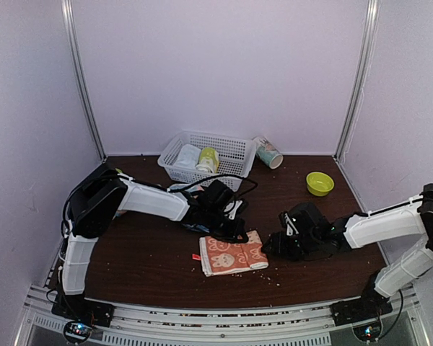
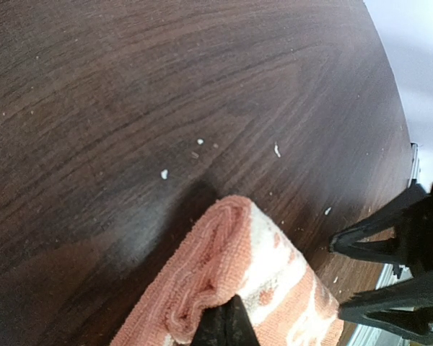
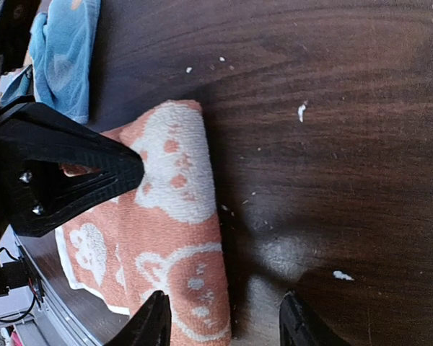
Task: Roll the towels
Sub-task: Roll the towel at the center of the board.
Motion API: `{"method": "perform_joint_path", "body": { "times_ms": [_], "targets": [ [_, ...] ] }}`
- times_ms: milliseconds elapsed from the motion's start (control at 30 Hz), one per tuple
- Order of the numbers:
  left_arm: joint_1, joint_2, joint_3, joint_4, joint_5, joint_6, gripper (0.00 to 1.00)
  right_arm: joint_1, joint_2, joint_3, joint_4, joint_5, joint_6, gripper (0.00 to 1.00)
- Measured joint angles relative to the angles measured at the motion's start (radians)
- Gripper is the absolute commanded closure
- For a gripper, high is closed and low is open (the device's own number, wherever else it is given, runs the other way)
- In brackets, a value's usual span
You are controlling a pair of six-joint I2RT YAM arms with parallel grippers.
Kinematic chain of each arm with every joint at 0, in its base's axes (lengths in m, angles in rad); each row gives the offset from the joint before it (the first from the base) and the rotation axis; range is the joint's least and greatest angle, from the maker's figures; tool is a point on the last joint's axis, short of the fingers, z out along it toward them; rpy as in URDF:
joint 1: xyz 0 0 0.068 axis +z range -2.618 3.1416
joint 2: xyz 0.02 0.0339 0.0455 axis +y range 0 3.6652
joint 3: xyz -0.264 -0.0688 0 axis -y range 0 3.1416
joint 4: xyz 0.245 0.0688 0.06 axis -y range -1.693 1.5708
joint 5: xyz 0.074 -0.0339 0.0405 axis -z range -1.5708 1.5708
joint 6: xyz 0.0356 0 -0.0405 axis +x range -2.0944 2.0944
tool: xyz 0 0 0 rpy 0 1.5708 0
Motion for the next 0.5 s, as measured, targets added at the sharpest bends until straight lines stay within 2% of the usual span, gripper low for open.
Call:
{"method": "perform_joint_path", "body": {
  "times_ms": [167, 333, 433, 500],
  "targets": [
    [0.000, -0.004, -0.013, 0.015, 0.000, 0.000, 1.00, -0.031, 0.064, -0.061, 0.202, -0.073, 0.075, 0.53],
    [0.000, -0.010, -0.024, 0.021, -0.003, -0.001, 1.00, -0.039, 0.124, -0.100, 0.378, -0.126, 0.142, 0.61],
    [0.000, -0.011, -0.026, 0.022, -0.003, -0.001, 1.00, -0.039, 0.163, -0.119, 0.467, -0.154, 0.182, 0.70],
    [0.000, -0.012, -0.027, 0.023, -0.003, -0.001, 1.00, -0.039, 0.188, -0.128, 0.519, -0.170, 0.201, 0.81]
  ]
}}
